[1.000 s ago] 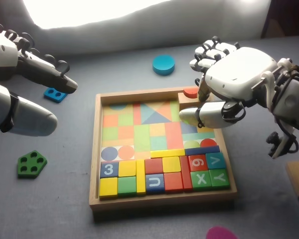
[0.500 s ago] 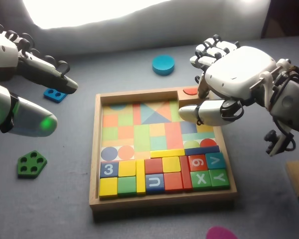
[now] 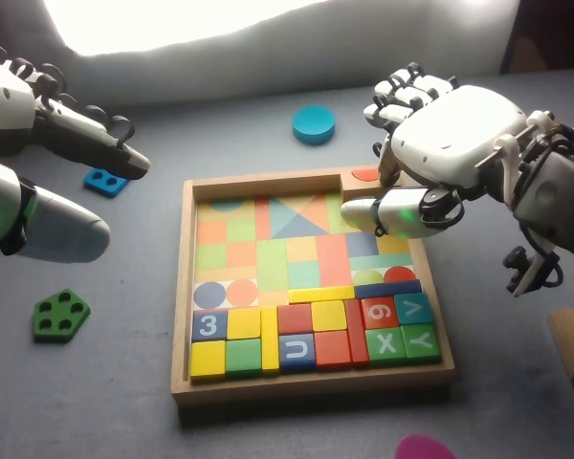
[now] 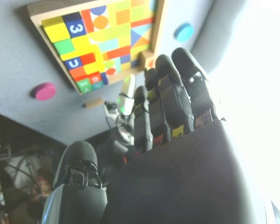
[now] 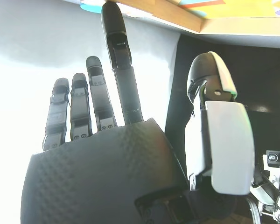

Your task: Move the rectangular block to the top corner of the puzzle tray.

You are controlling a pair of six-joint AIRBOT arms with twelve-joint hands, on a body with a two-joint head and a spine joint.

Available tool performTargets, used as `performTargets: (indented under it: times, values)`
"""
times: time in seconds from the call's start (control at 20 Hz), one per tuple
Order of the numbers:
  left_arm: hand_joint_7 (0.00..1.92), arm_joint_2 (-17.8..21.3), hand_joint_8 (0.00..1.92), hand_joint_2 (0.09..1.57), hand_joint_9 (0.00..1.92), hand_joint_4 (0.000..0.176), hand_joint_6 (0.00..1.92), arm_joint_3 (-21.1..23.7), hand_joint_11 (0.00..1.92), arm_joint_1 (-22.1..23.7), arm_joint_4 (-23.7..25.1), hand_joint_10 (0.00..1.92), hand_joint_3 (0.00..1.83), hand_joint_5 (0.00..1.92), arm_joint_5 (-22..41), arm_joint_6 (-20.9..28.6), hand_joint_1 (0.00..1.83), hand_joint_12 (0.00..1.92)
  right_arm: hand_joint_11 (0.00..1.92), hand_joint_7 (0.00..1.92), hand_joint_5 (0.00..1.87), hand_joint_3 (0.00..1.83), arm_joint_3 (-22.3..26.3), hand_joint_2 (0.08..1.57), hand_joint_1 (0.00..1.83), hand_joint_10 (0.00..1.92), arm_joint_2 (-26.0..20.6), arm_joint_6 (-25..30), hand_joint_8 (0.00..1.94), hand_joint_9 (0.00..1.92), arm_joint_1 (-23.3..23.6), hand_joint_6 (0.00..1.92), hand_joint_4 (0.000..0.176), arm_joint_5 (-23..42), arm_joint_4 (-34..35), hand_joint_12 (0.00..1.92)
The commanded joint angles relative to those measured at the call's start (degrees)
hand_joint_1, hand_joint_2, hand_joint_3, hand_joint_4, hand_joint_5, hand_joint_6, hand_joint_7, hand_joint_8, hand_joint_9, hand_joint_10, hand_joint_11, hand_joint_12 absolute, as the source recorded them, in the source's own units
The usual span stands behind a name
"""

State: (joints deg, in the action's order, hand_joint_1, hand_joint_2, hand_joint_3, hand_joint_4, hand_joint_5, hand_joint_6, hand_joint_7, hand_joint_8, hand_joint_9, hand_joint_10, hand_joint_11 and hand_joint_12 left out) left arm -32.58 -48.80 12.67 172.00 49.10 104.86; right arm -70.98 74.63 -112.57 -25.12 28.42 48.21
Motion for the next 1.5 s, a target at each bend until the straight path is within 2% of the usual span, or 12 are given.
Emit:
performTargets:
  times: [0.0,0.2,0.55,0.75,1.05,1.1,1.2,1.25,1.3,1.35,1.4,1.45]
  values:
    - [0.33,0.3,0.0,1.26,0.38,0.046,0.01,0.0,0.02,0.6,0.6,0.0,0.0,0.27,-4.9,0.0,0.0,0.97,0.0,0.2,0.93,0.0,0.1,1.14,0.0,0.01,-0.7,-0.1,0.0,0.02,0.7,0.05,0.0,3.7,-1.3,0.0]
    - [0.32,0.3,0.0,1.25,0.38,0.056,0.0,0.0,0.02,0.6,0.6,0.0,0.0,0.25,-4.9,0.0,0.0,0.97,0.0,0.19,0.91,0.0,1.5,1.14,0.0,0.0,-2.3,-0.1,0.0,0.01,1.4,0.04,0.0,3.2,-1.3,0.0]
    - [0.34,0.3,0.0,1.26,0.38,0.05,0.01,0.0,0.0,0.7,0.6,0.0,0.0,0.27,-4.9,0.0,0.0,1.01,0.0,0.21,0.92,0.0,4.2,1.14,0.0,0.01,-5.6,-0.5,0.01,0.02,3.3,0.05,0.0,3.0,-1.2,0.0]
    - [0.33,0.3,0.0,1.26,0.38,0.05,0.0,0.0,0.0,0.9,0.6,0.0,0.0,0.26,-4.9,0.0,0.0,1.01,0.02,0.21,0.91,0.0,11.7,1.13,0.0,0.01,-13.6,-1.4,0.01,0.02,3.2,0.05,0.0,5.4,0.6,0.01]
    - [0.34,0.3,0.0,1.26,0.39,0.046,0.0,-0.1,0.01,1.1,0.6,0.01,0.0,0.25,-4.9,0.0,0.01,1.0,0.04,0.21,0.91,0.0,27.4,1.14,0.0,0.02,-31.4,-6.5,0.01,0.05,6.5,0.04,0.0,5.5,3.0,0.03]
    - [0.34,0.3,0.0,1.26,0.39,0.045,0.0,-0.1,0.01,1.1,0.6,0.0,0.0,0.26,-4.9,0.0,0.01,1.0,0.01,0.28,0.9,0.0,28.9,1.14,0.0,0.02,-33.1,-7.9,0.0,0.1,7.3,0.04,0.0,5.2,4.1,0.27]
    - [0.35,0.3,0.01,1.27,0.39,0.044,0.01,-0.1,0.03,1.3,0.6,0.0,0.0,0.28,-4.9,0.0,0.0,1.01,0.0,0.57,0.86,0.0,33.3,1.16,0.01,0.11,-38.1,-12.1,0.06,0.29,8.8,0.02,0.0,3.5,9.3,0.74]
    - [0.4,0.3,0.01,1.26,0.44,0.045,0.01,-0.1,0.06,1.4,0.6,0.01,0.0,0.33,-4.9,0.0,0.01,1.03,0.0,0.76,0.88,0.0,35.9,1.15,0.05,0.28,-41.2,-13.2,0.08,0.43,10.0,0.03,0.0,1.9,9.6,1.22]
    - [0.49,0.3,0.01,1.26,0.5,0.039,0.01,-0.1,0.06,1.4,0.6,0.02,0.0,0.39,-4.9,0.0,0.05,1.06,0.02,0.92,0.93,0.0,37.0,1.15,0.06,0.58,-42.5,-13.4,0.14,0.56,10.5,0.08,0.0,1.9,9.6,1.55]
    - [0.56,0.3,0.01,1.26,0.57,0.018,0.01,-0.1,0.08,1.4,0.6,0.02,0.0,0.45,-4.9,0.0,0.1,1.1,0.11,0.99,0.96,0.0,37.9,1.15,0.06,0.81,-43.7,-13.3,0.18,0.61,11.0,0.11,0.0,2.0,9.6,1.69]
    - [0.68,0.3,0.02,1.26,0.67,0.0,0.02,-0.1,0.13,1.4,0.6,0.04,0.0,0.56,-4.9,0.0,0.17,1.14,0.26,0.98,0.96,0.0,38.1,1.15,0.07,1.05,-44.1,-13.3,0.4,0.63,11.2,0.22,0.0,2.1,9.6,1.74]
    - [0.82,0.3,0.04,1.26,0.8,0.0,0.02,-0.1,0.21,1.5,0.6,0.1,0.0,0.69,-4.9,0.0,0.2,1.2,0.4,0.97,1.03,0.0,38.1,1.12,0.17,1.34,-44.3,-13.3,0.78,0.68,11.2,0.38,0.0,2.1,9.6,1.85]
